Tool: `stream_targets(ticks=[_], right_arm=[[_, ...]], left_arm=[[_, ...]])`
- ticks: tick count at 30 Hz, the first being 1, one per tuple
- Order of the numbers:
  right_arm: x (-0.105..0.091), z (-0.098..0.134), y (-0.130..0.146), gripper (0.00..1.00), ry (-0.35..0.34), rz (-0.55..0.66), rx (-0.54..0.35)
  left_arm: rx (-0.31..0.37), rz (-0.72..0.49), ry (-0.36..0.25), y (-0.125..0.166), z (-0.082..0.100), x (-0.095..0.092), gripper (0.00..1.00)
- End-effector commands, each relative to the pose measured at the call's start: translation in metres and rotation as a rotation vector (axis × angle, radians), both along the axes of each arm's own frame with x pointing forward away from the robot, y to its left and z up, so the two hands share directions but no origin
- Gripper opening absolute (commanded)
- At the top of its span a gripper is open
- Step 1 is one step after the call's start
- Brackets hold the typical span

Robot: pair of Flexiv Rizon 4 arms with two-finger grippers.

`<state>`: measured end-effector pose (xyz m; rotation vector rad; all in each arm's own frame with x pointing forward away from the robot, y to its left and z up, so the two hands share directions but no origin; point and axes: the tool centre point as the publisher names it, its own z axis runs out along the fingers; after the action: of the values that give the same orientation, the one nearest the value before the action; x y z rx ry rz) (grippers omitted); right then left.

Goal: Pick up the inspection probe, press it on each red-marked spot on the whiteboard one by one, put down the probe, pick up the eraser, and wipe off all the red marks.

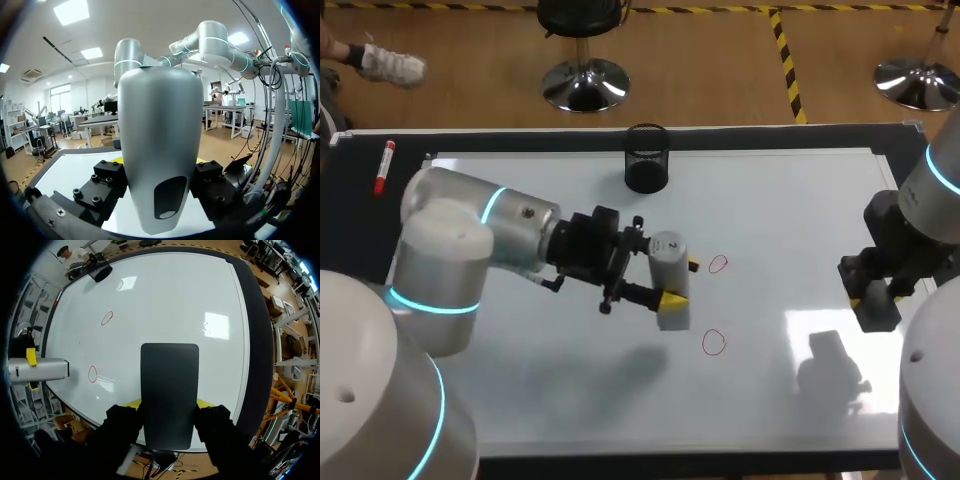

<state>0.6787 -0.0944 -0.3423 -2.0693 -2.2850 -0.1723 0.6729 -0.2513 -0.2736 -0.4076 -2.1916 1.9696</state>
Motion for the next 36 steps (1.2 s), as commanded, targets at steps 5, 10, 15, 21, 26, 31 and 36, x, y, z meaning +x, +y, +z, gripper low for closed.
stream_targets(ticks=[5, 10, 15, 21, 26, 31, 36], right_arm=[[-0.001, 0.0, -0.001, 0.0, -0.001, 0.002, 0.002], [-0.001, 0.0, -0.001, 0.0, -0.001, 0.002, 0.002], [-0.001, 0.0, -0.001, 0.0, -0.001, 0.002, 0.002], [-0.001, 0.0, -0.001, 0.0, -0.001, 0.002, 0.002], [-0.001, 0.0, -0.001, 0.0, -0.001, 0.002, 0.002], [-0.001, 0.0, -0.001, 0.0, -0.001, 0.002, 0.002], [-0.001, 0.0, -0.001, 0.0, -0.001, 0.002, 0.002]], left_arm=[[-0.011, -0.073, 0.016, -0.031, -0.013, 0.009, 0.0], [-0.019, -0.099, 0.033, -0.042, -0.018, 0.009, 0.0], [-0.025, -0.111, 0.054, -0.05, -0.026, 0.008, 0.0], [-0.028, -0.114, 0.072, -0.052, -0.032, 0.008, 0.0], [-0.03, -0.112, 0.086, -0.05, -0.035, 0.006, 0.0], [-0.027, -0.108, 0.095, -0.049, -0.038, 0.005, 0.0], [-0.024, -0.106, 0.1, -0.048, -0.039, 0.004, 0.0]])
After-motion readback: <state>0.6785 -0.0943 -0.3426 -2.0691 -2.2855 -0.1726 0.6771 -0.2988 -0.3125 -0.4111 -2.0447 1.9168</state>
